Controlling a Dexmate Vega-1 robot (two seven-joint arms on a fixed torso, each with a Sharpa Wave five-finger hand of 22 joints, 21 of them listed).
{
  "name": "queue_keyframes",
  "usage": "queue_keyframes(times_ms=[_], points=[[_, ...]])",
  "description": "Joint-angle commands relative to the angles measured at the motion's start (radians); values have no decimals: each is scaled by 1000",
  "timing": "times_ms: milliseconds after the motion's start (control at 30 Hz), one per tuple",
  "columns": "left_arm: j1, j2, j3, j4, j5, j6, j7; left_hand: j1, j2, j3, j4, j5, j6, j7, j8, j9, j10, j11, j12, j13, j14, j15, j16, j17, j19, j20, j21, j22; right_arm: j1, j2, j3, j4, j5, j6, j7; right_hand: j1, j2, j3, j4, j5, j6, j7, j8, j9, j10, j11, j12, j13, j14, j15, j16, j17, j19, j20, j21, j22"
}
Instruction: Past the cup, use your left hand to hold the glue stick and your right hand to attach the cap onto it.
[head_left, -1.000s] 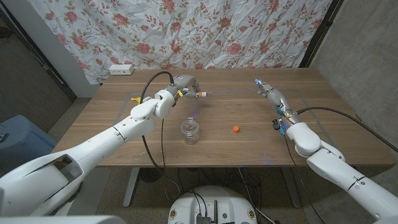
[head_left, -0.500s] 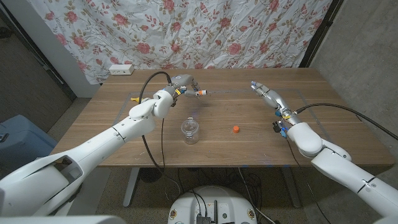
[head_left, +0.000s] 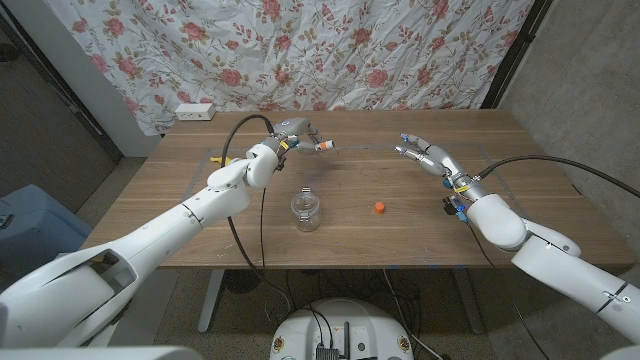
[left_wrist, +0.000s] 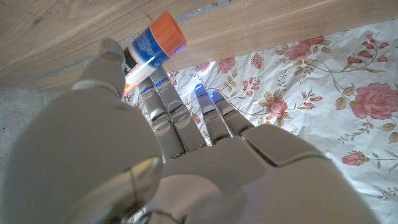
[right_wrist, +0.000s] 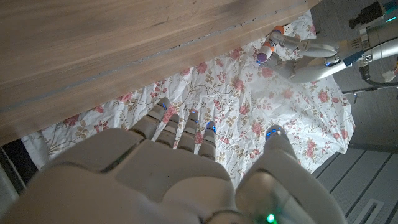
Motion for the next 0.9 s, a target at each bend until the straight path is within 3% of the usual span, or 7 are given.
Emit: queue_keyframes(times_ms=[33, 667, 900], points=[[8, -8, -16, 24, -71, -48, 44, 10, 22, -5, 3, 4, 31, -34, 3, 11, 0, -9, 3, 4, -5, -147, -3, 2, -6, -29, 1, 1, -17, -95, -16, -136, -143, -219, 38, 23, -3, 4, -18, -3, -9, -2, 8, 3, 0, -13, -4, 4, -13, 5, -2, 3, -6, 7, 3, 2], [15, -23, -27, 42, -132, -78, 80, 5, 30, -10, 3, 4, 26, -32, 0, 11, -6, -8, 2, 4, -16, -145, -3, 2, -12, -34, 2, 2, 18, -193, -60, -204, -250, -312, 137, 127, -15, 38, -64, -16, -18, -6, 20, 6, -7, -43, -5, 6, -47, 27, 0, 6, -32, 31, 2, 3], [21, -24, -30, 55, -148, -107, 99, 4, 33, -13, 3, 4, 23, -31, -1, 11, -11, -8, 2, 4, -22, -145, -3, 2, -4, -56, 6, 2, 58, -231, -84, -248, -296, -360, 215, 173, -23, 54, -69, -16, -30, 0, 22, 7, -11, -50, -5, 7, -66, 31, -1, 7, -55, 51, -1, 3]])
